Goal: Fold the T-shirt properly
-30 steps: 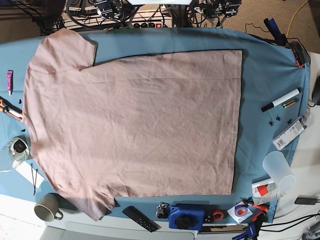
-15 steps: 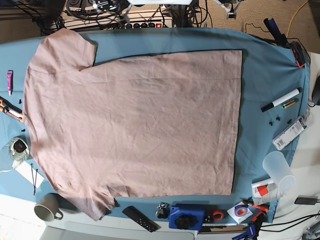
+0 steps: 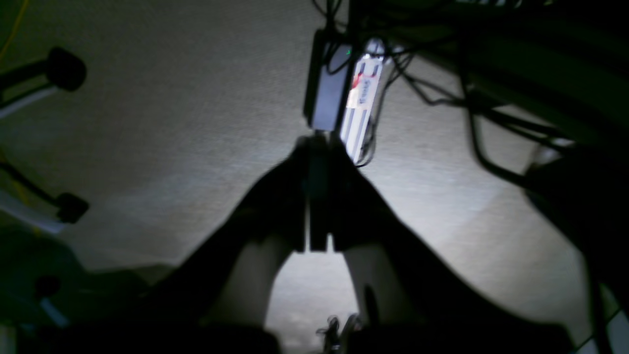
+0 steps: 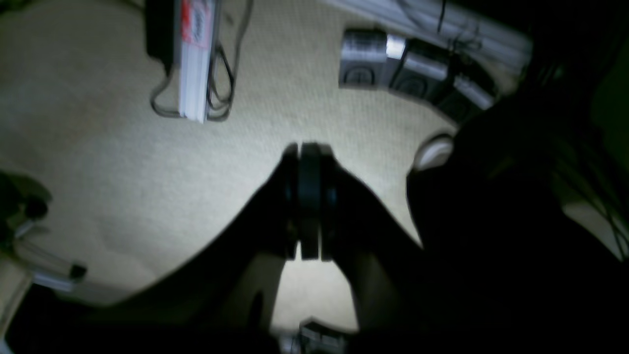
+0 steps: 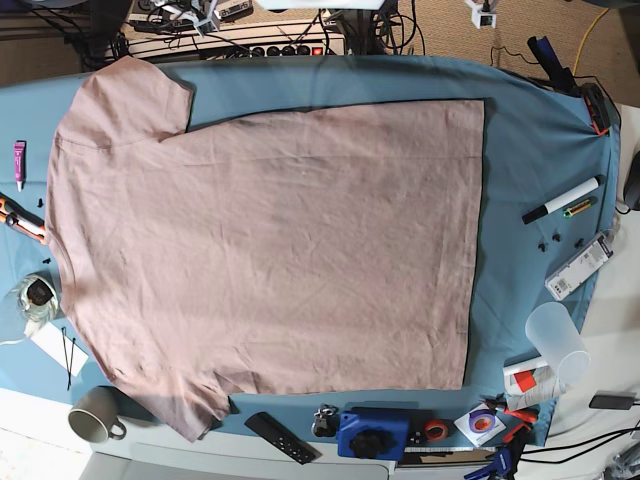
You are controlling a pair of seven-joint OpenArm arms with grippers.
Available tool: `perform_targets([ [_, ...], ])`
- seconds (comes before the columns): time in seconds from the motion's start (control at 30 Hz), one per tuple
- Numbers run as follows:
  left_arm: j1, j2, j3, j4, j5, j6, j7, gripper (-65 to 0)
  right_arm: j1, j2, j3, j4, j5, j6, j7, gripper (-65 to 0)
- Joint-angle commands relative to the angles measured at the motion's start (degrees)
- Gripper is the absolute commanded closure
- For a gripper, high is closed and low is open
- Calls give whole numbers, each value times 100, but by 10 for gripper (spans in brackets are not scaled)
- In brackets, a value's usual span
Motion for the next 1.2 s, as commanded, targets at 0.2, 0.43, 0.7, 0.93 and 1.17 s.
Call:
perform_targets([
  [0.2, 1099, -17, -17, 1834, -522, -13, 992, 0, -1137, 74, 1222, 1604, 1021, 57, -815, 0],
  [0.43, 2013, -17, -17, 3613, -540, 299, 1152, 0, -1969, 74, 2446, 2863, 1805, 680, -1414, 0],
  [0.7, 2190, -17, -17, 5427, -538, 461, 1316, 0, -2199, 70, 3598, 4120, 2820, 1248, -1978, 0],
  [0.93, 2052, -20, -15, 6406, -538, 457, 1340, 0, -2063, -118, 4570, 5254, 3016, 1327, -1880, 0],
  [1.17, 1665, -17, -15, 6406, -535, 457, 933, 0, -1576, -192, 5090, 5700, 2979, 1325, -1880, 0],
])
